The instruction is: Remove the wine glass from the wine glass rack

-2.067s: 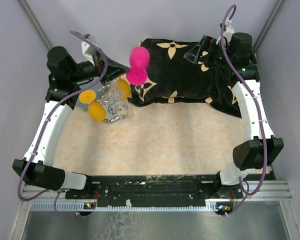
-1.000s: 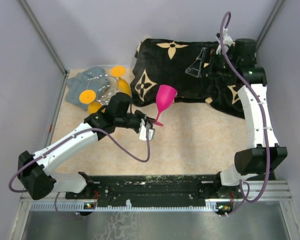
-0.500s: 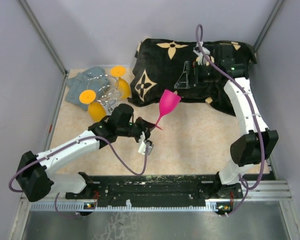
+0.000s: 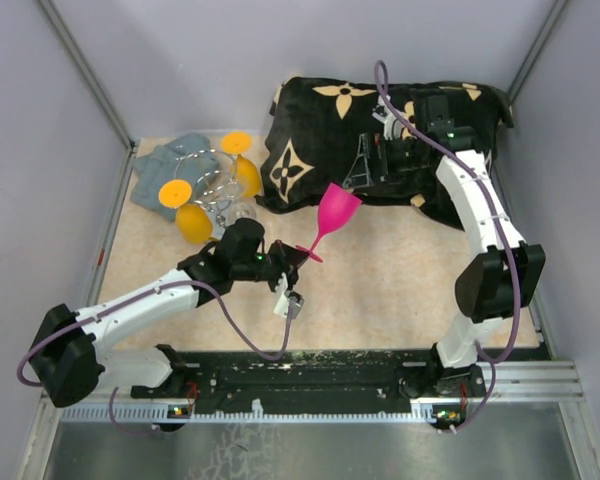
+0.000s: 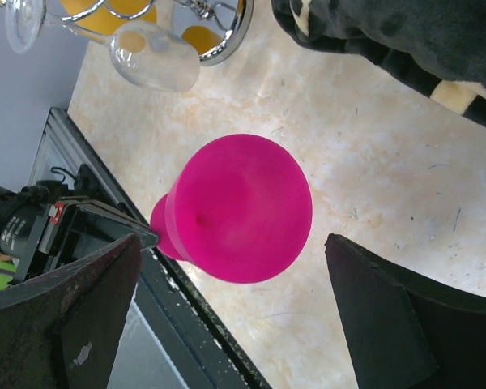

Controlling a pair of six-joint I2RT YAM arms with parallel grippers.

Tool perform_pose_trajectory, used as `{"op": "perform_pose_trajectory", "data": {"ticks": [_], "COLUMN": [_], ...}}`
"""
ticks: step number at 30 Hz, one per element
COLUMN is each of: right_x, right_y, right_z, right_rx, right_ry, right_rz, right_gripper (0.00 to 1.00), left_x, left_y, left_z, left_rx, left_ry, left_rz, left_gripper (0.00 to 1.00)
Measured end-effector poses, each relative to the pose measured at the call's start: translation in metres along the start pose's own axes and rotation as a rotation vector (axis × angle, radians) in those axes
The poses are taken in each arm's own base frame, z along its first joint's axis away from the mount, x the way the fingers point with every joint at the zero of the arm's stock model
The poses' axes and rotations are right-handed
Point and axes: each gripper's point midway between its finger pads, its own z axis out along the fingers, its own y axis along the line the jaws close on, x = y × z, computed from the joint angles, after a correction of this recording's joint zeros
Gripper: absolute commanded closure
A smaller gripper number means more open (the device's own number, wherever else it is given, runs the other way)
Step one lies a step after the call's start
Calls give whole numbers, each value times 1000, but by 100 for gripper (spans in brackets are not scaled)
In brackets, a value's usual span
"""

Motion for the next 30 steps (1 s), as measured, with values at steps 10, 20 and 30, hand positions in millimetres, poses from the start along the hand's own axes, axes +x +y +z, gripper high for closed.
{"op": "perform_pose_trajectory", "data": {"ticks": [10, 20, 30], "right_x": [12, 17, 16], "right_y": [2, 19, 23], "right_z": [13, 19, 18], "right_rx": [-31, -70, -87], "right_ry": [58, 89, 90], "right_rz": [8, -27, -40], "right_gripper": [6, 12, 46], "left_x": [1, 3, 5], "left_y": [2, 4, 5], "left_z": [1, 7, 11], "left_rx": [-21, -51, -57], "left_ry": [1, 1, 7], "left_rz": [34, 56, 64], "left_gripper": [100, 100, 100]}}
